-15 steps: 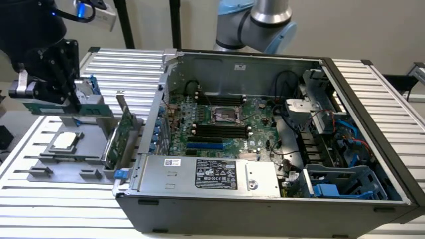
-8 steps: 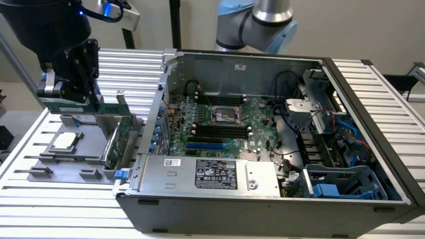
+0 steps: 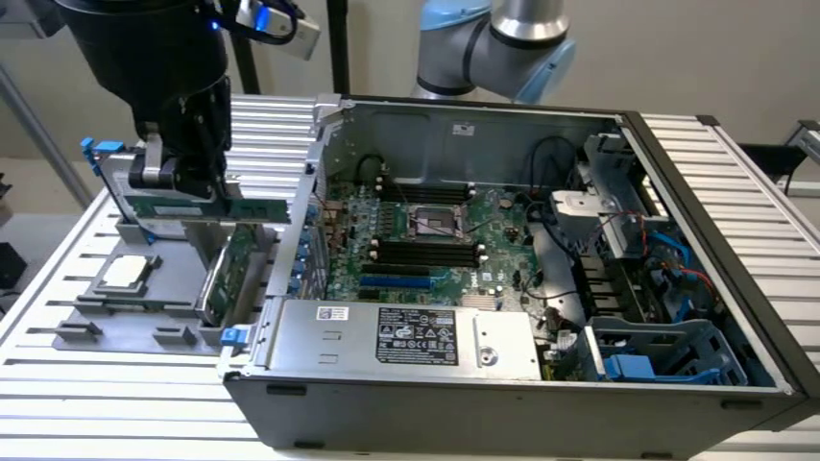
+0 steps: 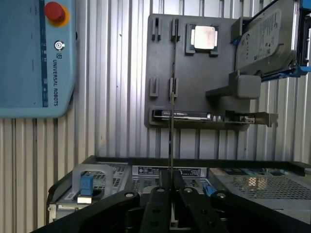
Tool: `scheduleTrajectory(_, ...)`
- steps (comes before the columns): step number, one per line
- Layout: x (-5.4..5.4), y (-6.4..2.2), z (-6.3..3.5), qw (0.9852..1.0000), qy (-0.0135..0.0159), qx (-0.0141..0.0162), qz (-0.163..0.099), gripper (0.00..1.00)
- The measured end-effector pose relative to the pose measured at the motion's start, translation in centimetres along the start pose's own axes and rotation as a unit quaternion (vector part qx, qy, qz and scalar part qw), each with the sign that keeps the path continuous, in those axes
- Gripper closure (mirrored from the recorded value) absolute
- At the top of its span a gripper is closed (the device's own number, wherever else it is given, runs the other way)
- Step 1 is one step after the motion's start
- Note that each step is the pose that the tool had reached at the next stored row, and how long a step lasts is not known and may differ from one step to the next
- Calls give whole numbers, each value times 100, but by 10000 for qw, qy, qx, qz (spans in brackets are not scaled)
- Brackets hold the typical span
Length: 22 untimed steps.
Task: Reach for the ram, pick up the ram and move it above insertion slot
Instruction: 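Pick up the ram and move it above insertion slot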
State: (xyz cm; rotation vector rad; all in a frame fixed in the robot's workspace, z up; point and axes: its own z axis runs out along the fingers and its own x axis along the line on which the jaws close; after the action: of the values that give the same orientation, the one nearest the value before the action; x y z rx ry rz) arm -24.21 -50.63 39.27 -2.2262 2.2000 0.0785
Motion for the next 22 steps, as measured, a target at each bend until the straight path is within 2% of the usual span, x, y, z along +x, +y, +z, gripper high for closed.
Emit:
scheduleTrajectory(11, -3, -467, -16, 10000, -37, 1, -1, 87)
scheduleTrajectory(22, -25, -966, -31, 10000, -51, 1, -1, 87)
